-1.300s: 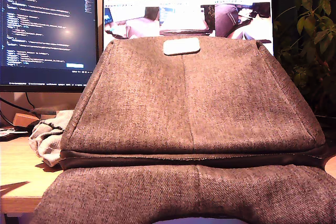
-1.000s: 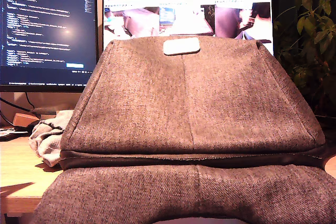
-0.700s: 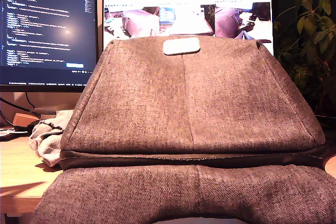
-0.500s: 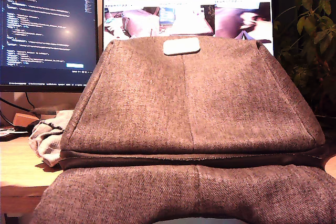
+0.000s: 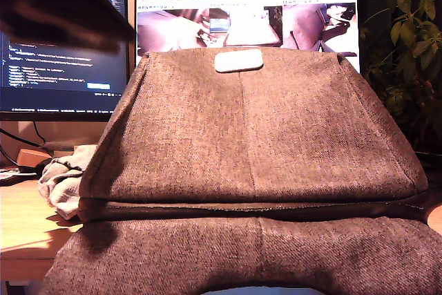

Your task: Pack the pair of socks inside the grey Google backpack

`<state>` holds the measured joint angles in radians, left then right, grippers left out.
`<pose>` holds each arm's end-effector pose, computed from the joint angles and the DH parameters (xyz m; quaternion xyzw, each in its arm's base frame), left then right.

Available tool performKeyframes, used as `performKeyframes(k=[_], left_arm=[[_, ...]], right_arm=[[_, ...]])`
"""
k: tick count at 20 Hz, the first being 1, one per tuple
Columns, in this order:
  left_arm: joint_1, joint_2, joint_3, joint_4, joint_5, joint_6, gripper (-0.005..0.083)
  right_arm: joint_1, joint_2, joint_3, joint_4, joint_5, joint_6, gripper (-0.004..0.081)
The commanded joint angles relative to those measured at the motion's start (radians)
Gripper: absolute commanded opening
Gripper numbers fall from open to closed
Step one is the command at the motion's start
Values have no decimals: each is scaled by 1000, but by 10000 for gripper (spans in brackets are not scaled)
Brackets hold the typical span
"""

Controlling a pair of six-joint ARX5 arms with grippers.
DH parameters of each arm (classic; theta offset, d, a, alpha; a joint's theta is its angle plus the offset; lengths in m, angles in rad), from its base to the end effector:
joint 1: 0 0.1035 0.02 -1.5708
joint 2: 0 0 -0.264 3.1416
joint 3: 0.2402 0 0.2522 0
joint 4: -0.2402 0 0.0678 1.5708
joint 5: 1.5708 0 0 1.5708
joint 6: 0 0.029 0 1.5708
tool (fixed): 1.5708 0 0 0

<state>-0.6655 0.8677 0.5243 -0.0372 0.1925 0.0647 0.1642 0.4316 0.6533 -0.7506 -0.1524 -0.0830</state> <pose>0.1457 -0.1214 0.2431 0.0732 0.1706 -0.4142 0.8911 0.0873 0.0189 0.2777 -0.0411 0.2548 0.1629 0.9523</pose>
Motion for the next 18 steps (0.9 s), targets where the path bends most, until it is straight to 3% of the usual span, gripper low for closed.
performKeyframes(k=[1, 5, 10, 14, 15, 16, 18], left_arm=[[-37, 33, 48, 26, -62, 8, 737], [-100, 154, 80, 68, -112, -11, 786], [-121, 249, 87, 69, -287, -22, 786], [-120, 272, 87, 59, -293, -79, 763], [-121, 275, 87, 53, -276, -120, 688], [-120, 276, 89, 54, -255, -155, 536], [-120, 276, 101, 57, -212, -163, -36]], right_arm=[[0, 9, -14, 7, -5, -3, -13], [0, 19, -14, 10, -3, -4, -13], [0, 29, -14, 13, -2, -5, -13], [0, 29, -14, 13, -17, -31, -13], [0, 29, -14, 10, -45, -29, -13], [0, 31, -14, 10, -85, -7, -12], [1, 45, -14, 7, -179, 3, -12]])
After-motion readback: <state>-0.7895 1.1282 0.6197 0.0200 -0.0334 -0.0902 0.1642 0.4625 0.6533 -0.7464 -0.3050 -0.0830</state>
